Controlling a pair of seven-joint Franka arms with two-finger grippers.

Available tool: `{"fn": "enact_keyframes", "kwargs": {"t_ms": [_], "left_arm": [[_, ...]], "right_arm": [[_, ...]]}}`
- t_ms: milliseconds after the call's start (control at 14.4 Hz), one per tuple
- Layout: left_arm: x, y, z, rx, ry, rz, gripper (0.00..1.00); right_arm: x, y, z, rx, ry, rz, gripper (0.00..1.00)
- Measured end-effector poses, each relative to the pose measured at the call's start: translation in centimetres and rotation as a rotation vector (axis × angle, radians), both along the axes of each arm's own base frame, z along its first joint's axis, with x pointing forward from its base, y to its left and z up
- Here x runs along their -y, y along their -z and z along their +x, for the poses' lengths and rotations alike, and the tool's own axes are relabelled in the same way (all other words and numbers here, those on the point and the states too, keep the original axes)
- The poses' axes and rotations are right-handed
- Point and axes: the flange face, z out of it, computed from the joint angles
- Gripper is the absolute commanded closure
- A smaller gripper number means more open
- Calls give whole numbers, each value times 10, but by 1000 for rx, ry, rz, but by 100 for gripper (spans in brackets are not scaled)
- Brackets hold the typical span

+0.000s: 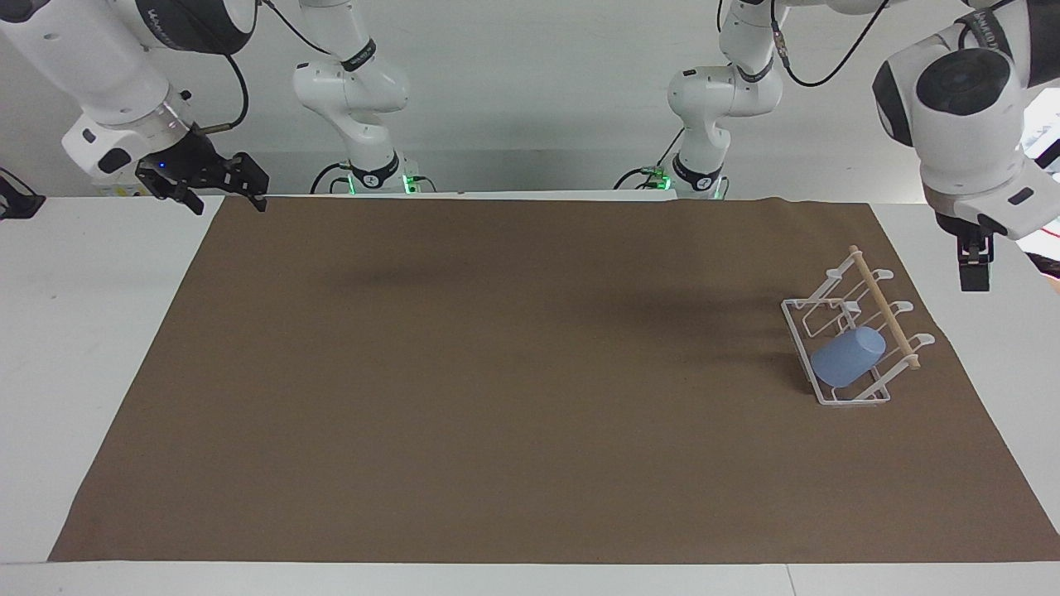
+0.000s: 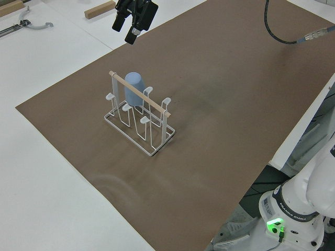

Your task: Hang cup on cup holder

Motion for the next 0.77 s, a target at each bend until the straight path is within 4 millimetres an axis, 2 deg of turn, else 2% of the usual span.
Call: {"fn": "enact_keyframes", "kwargs": {"t_ms": [348, 488, 557, 766], "left_arm": [[-21, 4, -2, -187, 443, -282, 0], [-19, 7, -4, -236, 593, -320, 0], [-10, 9, -5, -261, 648, -326, 0], [56, 16, -15, -347, 799, -330, 0]], "right_arm": [[0, 0, 0, 0, 0, 0, 0], [0, 0, 0, 0, 0, 0, 0], [0, 0, 0, 0, 0, 0, 0], [0, 0, 0, 0, 0, 0, 0]]}}
